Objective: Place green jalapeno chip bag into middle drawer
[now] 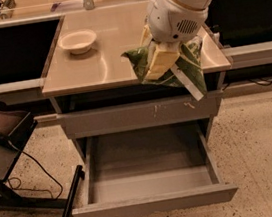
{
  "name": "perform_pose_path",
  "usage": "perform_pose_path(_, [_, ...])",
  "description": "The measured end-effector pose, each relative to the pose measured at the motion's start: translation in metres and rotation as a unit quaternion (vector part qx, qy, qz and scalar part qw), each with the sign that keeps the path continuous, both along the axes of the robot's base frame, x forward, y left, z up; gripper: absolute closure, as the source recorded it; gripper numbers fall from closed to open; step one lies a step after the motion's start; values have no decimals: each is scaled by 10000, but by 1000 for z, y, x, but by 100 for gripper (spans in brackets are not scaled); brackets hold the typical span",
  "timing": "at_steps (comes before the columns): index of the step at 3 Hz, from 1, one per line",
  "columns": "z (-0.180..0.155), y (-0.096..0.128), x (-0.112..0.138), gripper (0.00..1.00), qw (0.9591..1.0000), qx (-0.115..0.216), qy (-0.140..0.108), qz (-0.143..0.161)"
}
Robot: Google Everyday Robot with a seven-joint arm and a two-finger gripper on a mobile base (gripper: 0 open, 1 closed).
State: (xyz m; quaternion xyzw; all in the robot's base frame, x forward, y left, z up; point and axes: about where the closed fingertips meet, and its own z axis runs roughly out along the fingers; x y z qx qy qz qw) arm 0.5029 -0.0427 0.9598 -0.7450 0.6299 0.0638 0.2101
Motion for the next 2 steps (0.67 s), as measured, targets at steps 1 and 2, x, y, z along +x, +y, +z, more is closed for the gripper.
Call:
perform_pose_path(1, [0,0,0,100,10000,2,1,-7])
perform_pose_path(2, [-21,0,0,100,9999,-145,-36,-69])
